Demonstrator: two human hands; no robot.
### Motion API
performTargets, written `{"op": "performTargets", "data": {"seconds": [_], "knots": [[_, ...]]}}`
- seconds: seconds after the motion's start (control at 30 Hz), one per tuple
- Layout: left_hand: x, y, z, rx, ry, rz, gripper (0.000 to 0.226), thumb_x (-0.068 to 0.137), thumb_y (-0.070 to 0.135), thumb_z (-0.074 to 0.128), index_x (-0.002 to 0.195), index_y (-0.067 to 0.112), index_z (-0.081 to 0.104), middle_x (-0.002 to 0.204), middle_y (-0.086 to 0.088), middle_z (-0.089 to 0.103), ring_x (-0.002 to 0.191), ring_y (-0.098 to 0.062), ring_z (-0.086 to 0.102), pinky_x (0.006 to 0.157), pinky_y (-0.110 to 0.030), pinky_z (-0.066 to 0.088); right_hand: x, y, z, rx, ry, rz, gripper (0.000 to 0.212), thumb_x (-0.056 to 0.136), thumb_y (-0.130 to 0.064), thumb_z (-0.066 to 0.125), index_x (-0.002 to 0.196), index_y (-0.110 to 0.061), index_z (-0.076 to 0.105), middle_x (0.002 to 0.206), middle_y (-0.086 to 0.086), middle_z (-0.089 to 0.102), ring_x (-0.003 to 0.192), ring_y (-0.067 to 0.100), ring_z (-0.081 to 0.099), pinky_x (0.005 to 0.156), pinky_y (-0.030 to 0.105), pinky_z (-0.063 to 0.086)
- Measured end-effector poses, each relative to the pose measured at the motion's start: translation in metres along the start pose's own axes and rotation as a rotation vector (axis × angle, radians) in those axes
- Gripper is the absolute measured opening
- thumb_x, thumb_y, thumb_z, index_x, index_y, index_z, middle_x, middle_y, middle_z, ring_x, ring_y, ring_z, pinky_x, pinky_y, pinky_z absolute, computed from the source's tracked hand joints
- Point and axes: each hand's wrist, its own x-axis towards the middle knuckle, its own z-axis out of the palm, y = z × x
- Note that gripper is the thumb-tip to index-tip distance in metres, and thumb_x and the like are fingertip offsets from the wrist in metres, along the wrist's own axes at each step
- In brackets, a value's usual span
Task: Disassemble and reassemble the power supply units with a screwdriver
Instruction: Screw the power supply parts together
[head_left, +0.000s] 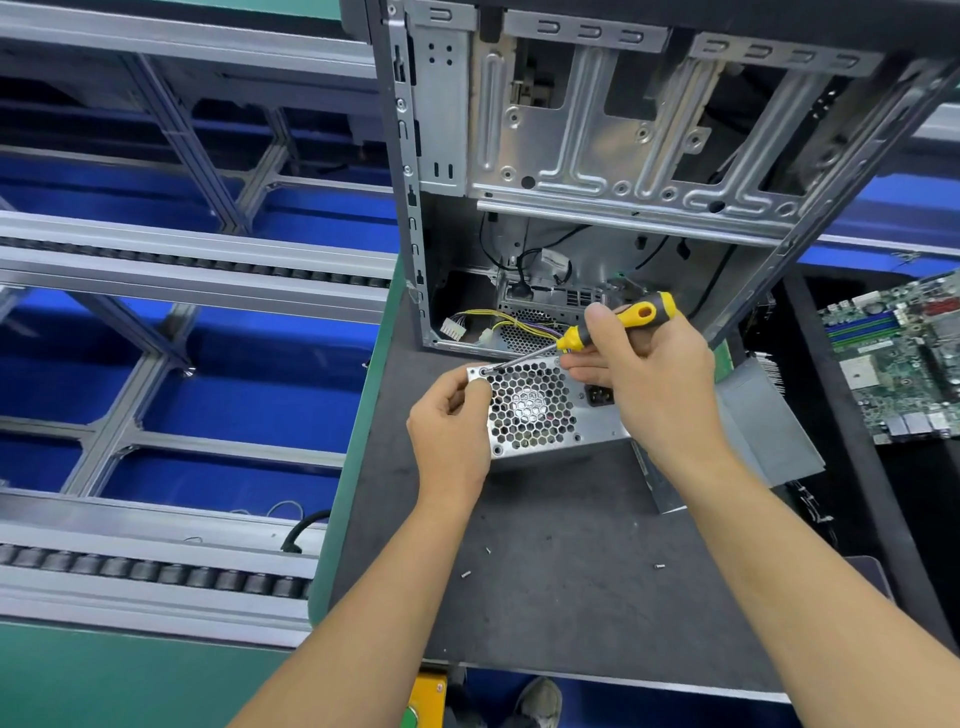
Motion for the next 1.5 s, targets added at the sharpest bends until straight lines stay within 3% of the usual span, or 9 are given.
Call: {"op": "performTargets", "data": {"seconds": [0.3,0.43,0.53,0.67,0.77,0.97,1.13,1.33,1.5], "knots": [[0.001,0.000,0.000,-0.025,-0.010,-0.007,0.028,0.085,0.014,0.053,0.064,0.009,0.035,0.068,-0.013,0.023,0.064,-0.016,0.021,0.053,-0.028,0.019,-0.004,-0.014,0.005,-0.030,-0.030,-0.078,0.030,0.093,-0.029,0.068,0.090,-0.001,0.058,0.077,0.001,0.075,0.072,0.017,0.075,0.066,0.032,0.061],[0.004,-0.005,0.001,-0.036,0.012,-0.066,0.025,0.091,0.019,0.054,0.068,0.011,0.059,0.064,-0.009,0.042,0.063,-0.014,0.037,0.057,-0.031,0.033,-0.006,-0.029,0.007,-0.071,-0.092,-0.146,0.035,0.089,-0.027,0.071,0.090,0.005,0.056,0.078,0.006,0.074,0.073,0.015,0.074,0.069,0.032,0.061],[0.007,-0.007,0.000,-0.032,0.034,-0.095,0.022,0.092,0.021,0.055,0.082,0.022,0.074,0.071,0.008,0.064,0.070,-0.007,0.054,0.068,-0.029,0.048,-0.007,-0.039,0.008,-0.222,-0.124,-0.217,0.034,0.085,-0.033,0.075,0.087,-0.004,0.059,0.076,0.002,0.072,0.073,0.012,0.073,0.072,0.035,0.059],[0.009,-0.006,0.001,-0.027,0.042,-0.087,0.023,0.092,0.020,0.057,0.081,0.027,0.075,0.069,0.010,0.063,0.065,-0.003,0.051,0.062,-0.019,0.045,-0.006,-0.055,0.010,-0.363,-0.213,-0.319,0.031,0.082,-0.030,0.079,0.100,-0.021,0.055,0.074,-0.005,0.063,0.066,0.011,0.067,0.060,0.029,0.056],[0.010,-0.004,0.002,-0.012,0.038,-0.074,0.025,0.092,0.018,0.055,0.077,0.027,0.073,0.063,0.009,0.053,0.060,-0.003,0.042,0.056,-0.018,0.039,-0.001,-0.069,0.009,-0.577,-0.347,-0.393,0.037,0.087,-0.031,0.072,0.112,-0.036,0.045,0.070,-0.003,0.060,0.062,0.017,0.062,0.053,0.037,0.056],[0.009,-0.004,0.001,0.031,0.038,-0.044,0.032,0.090,0.017,0.051,0.058,0.013,0.051,0.058,0.007,0.030,0.057,-0.009,0.024,0.050,-0.024,0.025,0.016,-0.108,0.017,-0.938,-0.556,-0.556,0.010,0.089,-0.021,0.055,0.098,-0.023,0.049,0.092,-0.004,0.044,0.081,0.018,0.050,0.072,0.033,0.041],[0.013,0.000,0.001,0.084,0.033,-0.051,0.040,0.085,0.018,0.047,0.051,0.027,0.026,0.057,0.008,0.020,0.060,-0.013,0.018,0.051,-0.028,0.017,0.023,-0.126,0.032,-1.450,-0.502,-0.626,0.026,0.101,-0.036,0.044,0.088,-0.014,0.047,0.068,0.002,0.030,0.073,0.031,0.042,0.062,0.035,0.034],[0.014,0.002,0.000,0.081,0.001,-0.032,0.038,0.083,0.019,0.048,0.052,0.027,0.027,0.056,0.008,0.019,0.059,-0.012,0.017,0.049,-0.023,0.016,0.037,-0.140,0.041,-1.330,-0.799,-0.456,0.015,0.095,-0.030,0.061,0.104,-0.019,0.055,0.105,0.000,0.049,0.098,0.025,0.053,0.084,0.041,0.047],[0.012,0.001,-0.001,0.075,0.002,-0.032,0.039,0.084,0.018,0.048,0.051,0.026,0.028,0.058,0.006,0.018,0.061,-0.013,0.017,0.051,-0.026,0.015,0.043,-0.139,0.049,-1.441,-0.719,-0.525,0.019,0.093,-0.037,0.064,0.095,-0.018,0.067,0.086,0.007,0.050,0.094,0.037,0.059,0.078,0.044,0.053]]}}
